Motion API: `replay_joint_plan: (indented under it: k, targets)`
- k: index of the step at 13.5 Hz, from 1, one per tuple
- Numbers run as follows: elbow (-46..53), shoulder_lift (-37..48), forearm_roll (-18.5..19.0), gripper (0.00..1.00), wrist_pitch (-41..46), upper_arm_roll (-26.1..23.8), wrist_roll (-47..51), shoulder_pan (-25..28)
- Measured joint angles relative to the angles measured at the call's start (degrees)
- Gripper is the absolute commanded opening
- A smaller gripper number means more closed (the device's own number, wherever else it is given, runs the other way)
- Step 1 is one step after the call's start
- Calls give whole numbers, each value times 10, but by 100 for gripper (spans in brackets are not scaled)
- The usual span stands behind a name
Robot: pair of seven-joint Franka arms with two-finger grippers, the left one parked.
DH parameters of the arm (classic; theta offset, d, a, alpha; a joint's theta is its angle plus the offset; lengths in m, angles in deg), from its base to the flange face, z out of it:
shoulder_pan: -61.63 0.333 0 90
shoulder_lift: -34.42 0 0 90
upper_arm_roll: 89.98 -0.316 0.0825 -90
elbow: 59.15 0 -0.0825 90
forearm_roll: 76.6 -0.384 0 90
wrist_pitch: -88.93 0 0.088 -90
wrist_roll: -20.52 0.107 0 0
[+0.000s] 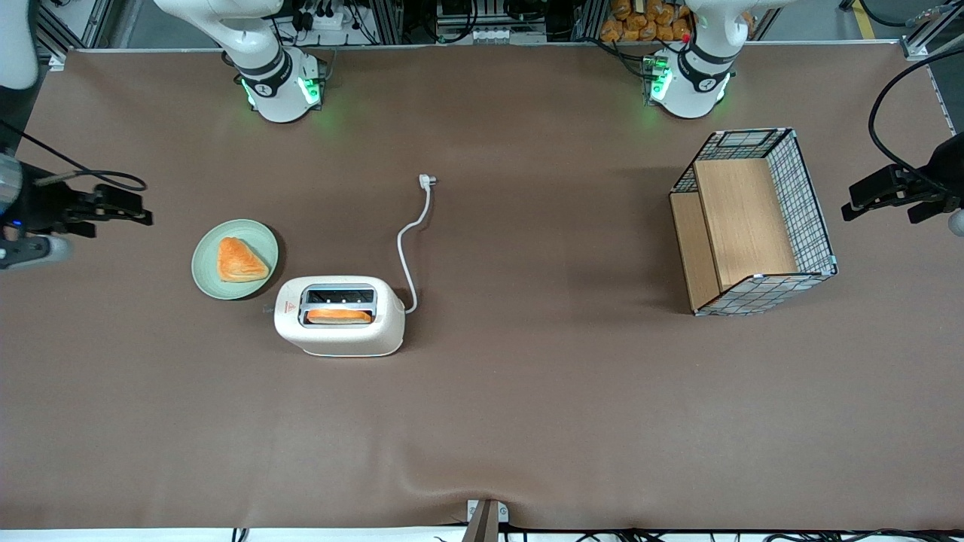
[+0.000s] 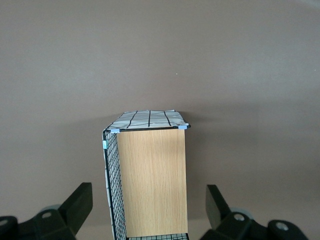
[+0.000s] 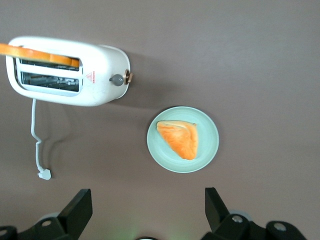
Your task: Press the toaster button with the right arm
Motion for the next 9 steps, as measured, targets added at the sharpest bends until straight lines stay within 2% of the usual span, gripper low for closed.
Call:
replay_joint_plan:
  k: [4,9]
  targets:
    - [18,32,0,100,35,4,8,-8]
    - [18,44,0,100,91,9,116,-8]
